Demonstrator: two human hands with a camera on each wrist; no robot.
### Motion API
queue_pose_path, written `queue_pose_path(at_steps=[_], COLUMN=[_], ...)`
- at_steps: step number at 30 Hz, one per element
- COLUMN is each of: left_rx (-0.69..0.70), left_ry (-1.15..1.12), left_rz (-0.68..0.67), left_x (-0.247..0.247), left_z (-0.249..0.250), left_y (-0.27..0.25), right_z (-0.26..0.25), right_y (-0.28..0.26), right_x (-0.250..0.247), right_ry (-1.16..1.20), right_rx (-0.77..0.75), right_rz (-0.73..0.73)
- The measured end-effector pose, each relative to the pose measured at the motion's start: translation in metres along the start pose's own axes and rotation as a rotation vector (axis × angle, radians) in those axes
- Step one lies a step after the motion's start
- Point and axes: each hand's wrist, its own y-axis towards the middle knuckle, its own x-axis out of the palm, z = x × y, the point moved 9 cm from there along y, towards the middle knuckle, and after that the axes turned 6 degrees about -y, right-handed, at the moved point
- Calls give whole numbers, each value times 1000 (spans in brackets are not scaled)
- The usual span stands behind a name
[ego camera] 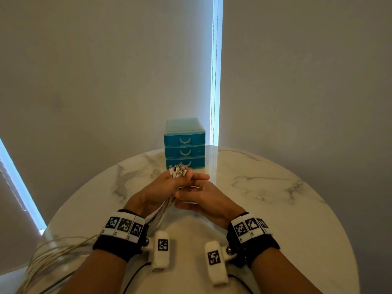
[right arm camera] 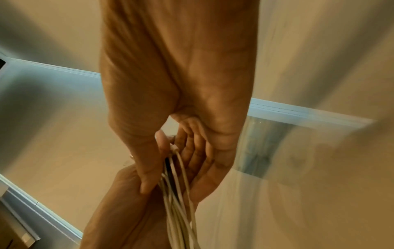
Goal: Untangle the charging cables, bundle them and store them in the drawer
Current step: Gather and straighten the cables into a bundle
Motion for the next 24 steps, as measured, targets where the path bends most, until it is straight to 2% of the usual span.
queue_pose_path(at_steps=[4,9,15,17,19,20,22,24], left_rx=[-82,-163,-232,-234,-142,-117,-100,-89], left_ry=[86,52,183,220,294,257,59,80], left_rz=[-4,-148,-205,-233,-242,-211,-67,-2], left_x=[-2,1,-2,4,-1,-7,-23,-28], left_z=[3,11,17,22,34,43,58,68], left_y=[1,2,3,-3,-4,-3,0,2], right_z=[4,-1,-1,-1,-1,-1,0,-2], right_y=[-1,-1,-4,-7,-10,-11,-10,-11], right_x=[3,17,33,34,35,36,37,37], right_ry=[-48,-10,64,40,29,23,9,10], right_rx=[10,-39,-20,-17,-8,-5,-5,-9], right_rz=[-9,-14,-125,-155,-149,-144,-133,-131])
